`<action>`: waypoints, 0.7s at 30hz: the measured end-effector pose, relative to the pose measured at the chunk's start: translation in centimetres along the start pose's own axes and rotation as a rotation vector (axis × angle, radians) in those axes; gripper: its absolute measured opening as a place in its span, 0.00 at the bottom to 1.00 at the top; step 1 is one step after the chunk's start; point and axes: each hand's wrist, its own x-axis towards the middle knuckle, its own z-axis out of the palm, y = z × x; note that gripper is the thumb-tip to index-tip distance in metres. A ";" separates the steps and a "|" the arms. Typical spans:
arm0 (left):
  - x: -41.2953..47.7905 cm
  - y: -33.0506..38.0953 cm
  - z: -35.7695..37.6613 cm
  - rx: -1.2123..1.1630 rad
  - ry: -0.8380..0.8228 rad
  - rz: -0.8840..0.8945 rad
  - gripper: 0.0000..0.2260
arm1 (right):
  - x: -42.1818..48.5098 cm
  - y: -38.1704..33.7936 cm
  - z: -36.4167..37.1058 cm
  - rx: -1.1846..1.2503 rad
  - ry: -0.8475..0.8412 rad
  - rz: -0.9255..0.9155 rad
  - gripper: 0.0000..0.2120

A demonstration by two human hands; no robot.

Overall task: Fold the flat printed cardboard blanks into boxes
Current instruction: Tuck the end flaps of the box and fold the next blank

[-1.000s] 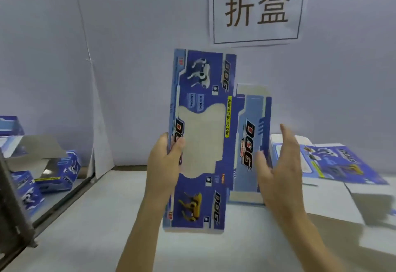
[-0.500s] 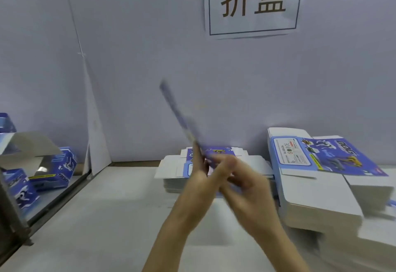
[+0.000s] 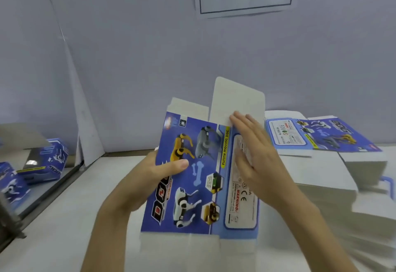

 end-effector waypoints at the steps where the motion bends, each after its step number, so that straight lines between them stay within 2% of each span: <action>1: 0.0 -0.1 -0.1 0.009 -0.006 0.000 0.20 | 0.0 -0.2 0.0 -0.006 0.003 -0.019 0.27; 7: -0.2 0.1 0.0 0.026 -0.024 0.014 0.19 | 0.5 -1.4 0.0 -0.114 0.094 -0.052 0.25; 11: 0.1 0.0 0.2 0.039 0.025 0.051 0.17 | 2.5 -2.9 -0.8 -0.190 0.120 -0.040 0.17; 13: 0.3 -0.2 0.4 0.046 0.015 0.051 0.17 | 4.3 -3.7 -1.8 -0.310 0.006 -0.021 0.18; 16: 0.6 -0.4 0.6 0.041 -0.015 0.040 0.18 | 6.9 -4.9 -3.0 -0.540 -0.196 -0.084 0.27; 18: 0.6 -0.4 0.5 0.014 -0.031 0.045 0.18 | 8.0 -5.2 -3.5 -0.527 -0.301 -0.135 0.29; 21: 0.6 -0.3 0.7 0.000 -0.081 0.027 0.19 | 8.9 -4.9 -4.1 -0.358 -0.482 -0.088 0.32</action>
